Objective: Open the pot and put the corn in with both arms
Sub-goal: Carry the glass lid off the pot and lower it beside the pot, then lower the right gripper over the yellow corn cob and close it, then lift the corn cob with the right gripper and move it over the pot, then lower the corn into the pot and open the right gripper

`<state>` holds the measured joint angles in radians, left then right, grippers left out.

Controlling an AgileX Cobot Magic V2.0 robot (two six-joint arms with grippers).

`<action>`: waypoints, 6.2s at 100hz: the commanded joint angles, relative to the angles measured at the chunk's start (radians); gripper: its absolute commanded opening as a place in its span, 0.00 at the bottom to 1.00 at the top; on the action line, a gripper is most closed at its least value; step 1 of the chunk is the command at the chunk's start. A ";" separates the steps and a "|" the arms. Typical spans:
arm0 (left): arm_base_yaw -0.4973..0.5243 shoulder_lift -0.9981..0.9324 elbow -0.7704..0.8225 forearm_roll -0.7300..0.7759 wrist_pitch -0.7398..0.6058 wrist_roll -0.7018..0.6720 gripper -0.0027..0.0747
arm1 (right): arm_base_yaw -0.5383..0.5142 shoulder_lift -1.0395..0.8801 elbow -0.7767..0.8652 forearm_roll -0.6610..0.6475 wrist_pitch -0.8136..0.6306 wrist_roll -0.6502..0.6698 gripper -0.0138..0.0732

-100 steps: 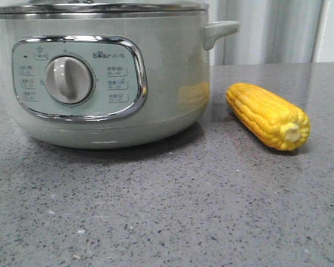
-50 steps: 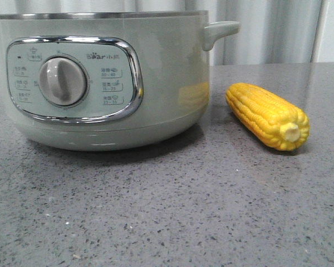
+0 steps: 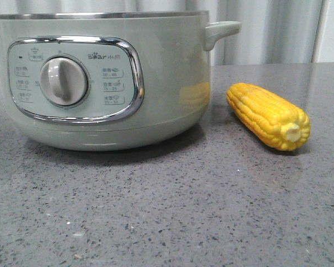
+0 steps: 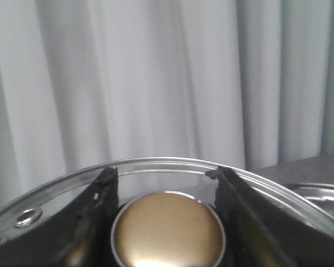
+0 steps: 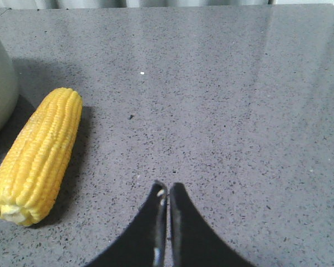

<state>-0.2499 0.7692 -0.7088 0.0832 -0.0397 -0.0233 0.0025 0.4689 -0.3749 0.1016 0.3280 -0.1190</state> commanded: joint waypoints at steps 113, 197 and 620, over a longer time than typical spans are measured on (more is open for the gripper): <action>0.071 0.093 0.468 -0.157 -0.572 0.108 0.01 | -0.005 0.013 -0.026 0.005 -0.074 -0.006 0.07; 0.071 0.452 0.468 -0.207 -0.849 0.114 0.34 | -0.005 0.013 -0.026 0.005 -0.072 -0.006 0.07; 0.069 -0.053 0.252 -0.090 -0.569 0.103 0.60 | 0.573 1.161 -1.304 0.089 0.478 -0.008 0.58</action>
<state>-0.1796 0.7201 -0.4233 0.0000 -0.5294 0.0841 0.5749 1.6749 -1.6394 0.1859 0.8609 -0.1123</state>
